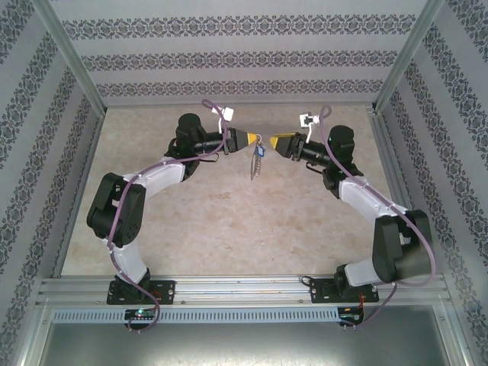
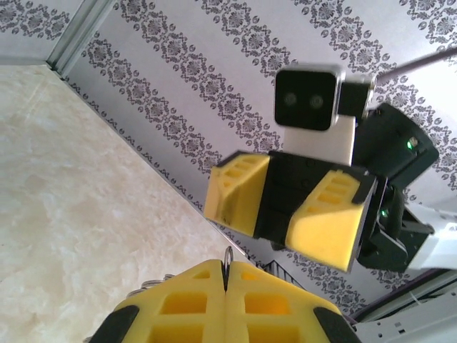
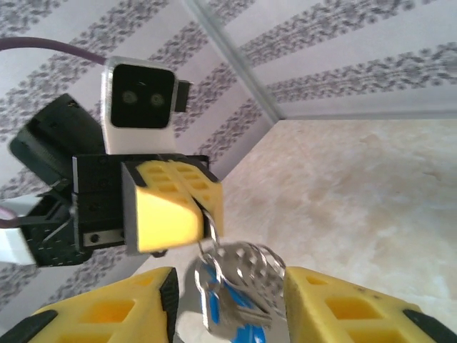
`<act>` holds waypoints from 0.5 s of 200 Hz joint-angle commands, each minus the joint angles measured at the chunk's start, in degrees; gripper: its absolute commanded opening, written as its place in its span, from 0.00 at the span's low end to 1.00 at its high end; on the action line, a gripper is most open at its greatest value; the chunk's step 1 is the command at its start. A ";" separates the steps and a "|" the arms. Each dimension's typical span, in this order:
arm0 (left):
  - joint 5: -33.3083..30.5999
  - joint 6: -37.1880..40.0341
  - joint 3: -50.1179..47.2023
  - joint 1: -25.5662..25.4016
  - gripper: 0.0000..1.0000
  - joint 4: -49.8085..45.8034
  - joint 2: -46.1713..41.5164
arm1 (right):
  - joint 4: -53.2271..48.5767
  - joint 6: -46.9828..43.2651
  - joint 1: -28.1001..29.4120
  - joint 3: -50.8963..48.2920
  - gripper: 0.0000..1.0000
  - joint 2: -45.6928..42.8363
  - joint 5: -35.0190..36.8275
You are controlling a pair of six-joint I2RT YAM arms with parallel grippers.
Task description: Put the keys on the keyring
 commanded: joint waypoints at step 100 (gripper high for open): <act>-2.36 0.36 -0.57 -0.59 0.00 4.50 -3.93 | 0.11 -11.38 10.80 -5.48 0.49 -4.23 16.97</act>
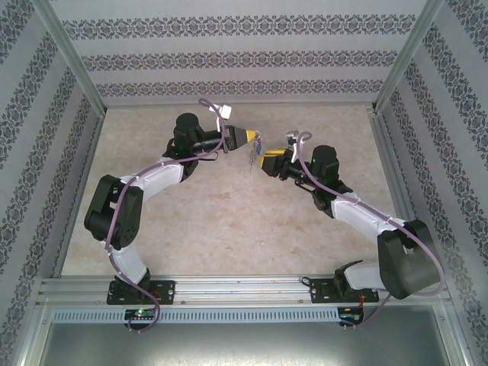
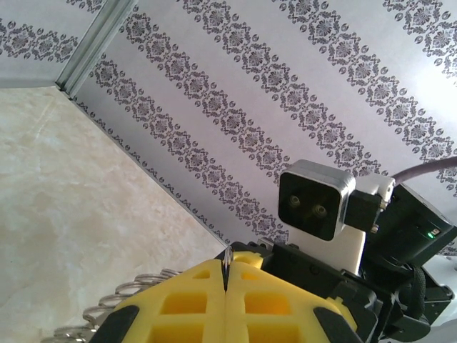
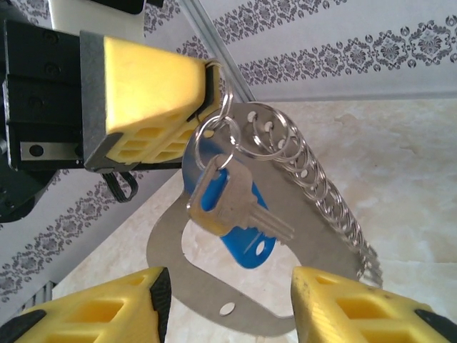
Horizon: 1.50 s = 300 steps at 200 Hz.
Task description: Put the keys on the keyring
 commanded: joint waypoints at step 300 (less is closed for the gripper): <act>-2.59 0.32 -2.68 -0.68 0.00 7.28 -4.99 | 5.66 2.51 0.00 8.63 0.00 11.37 -7.33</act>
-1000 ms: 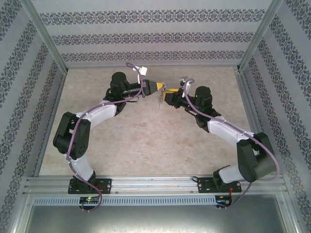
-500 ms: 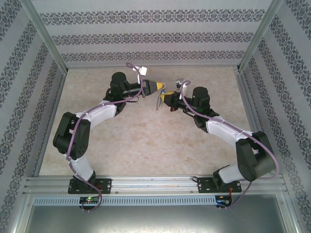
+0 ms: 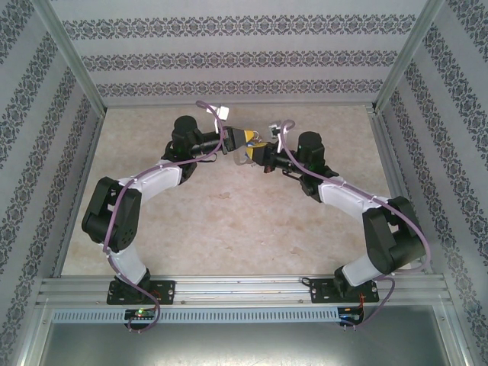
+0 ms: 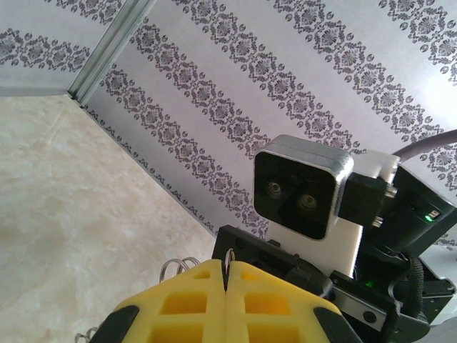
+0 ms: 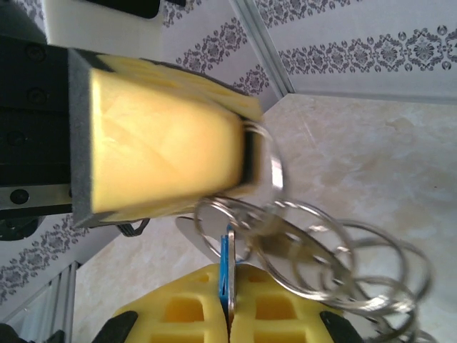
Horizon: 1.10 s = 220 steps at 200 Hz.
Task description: Put the keys on the keyring
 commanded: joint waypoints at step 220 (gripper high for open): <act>-2.75 0.58 -0.98 -0.66 0.00 6.02 -4.09 | 4.48 4.80 -4.91 -4.06 0.33 -1.84 -8.54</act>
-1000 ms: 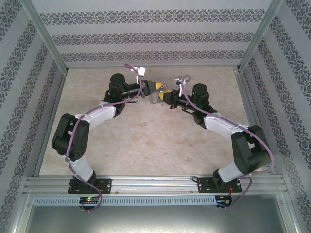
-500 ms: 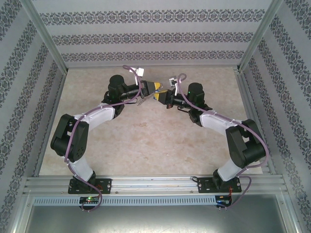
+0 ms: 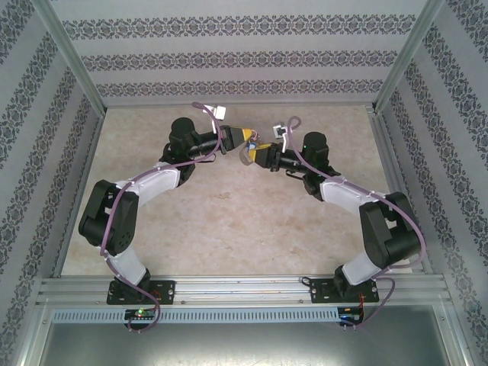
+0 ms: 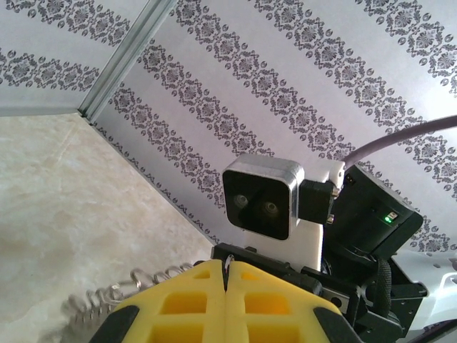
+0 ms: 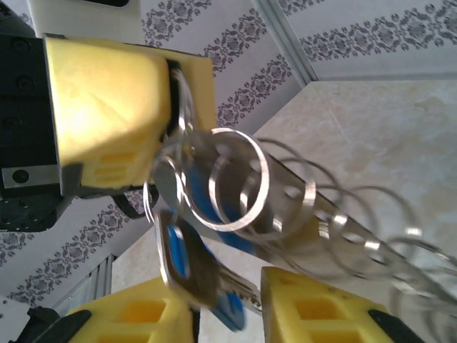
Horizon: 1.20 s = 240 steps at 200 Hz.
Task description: Put the keys on the keyring
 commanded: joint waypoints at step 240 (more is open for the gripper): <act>-1.03 1.15 1.04 -0.98 0.00 3.57 -1.79 | 15.89 17.59 -1.30 4.37 0.34 0.66 3.62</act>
